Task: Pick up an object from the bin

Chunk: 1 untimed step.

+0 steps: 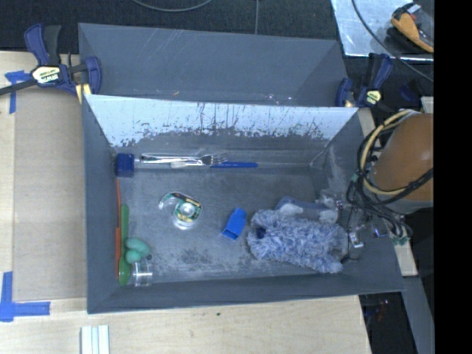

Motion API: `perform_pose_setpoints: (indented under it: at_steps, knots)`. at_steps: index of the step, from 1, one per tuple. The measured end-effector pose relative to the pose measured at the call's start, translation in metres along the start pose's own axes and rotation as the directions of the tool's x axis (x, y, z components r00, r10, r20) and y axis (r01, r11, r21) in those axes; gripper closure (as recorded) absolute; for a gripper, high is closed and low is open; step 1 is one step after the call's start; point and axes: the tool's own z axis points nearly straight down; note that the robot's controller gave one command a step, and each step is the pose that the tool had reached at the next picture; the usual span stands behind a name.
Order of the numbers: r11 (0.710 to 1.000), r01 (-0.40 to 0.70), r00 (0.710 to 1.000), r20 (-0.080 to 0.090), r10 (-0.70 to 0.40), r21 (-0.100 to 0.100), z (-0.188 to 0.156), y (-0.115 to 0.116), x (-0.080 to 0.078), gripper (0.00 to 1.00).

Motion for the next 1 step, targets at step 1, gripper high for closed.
perform_pose_setpoints:
  at_steps: [1]
  knots:
    - [0.988,0.153,0.988,0.012,-0.153,0.006,-0.0578,0.0203,0.0112,0.0]
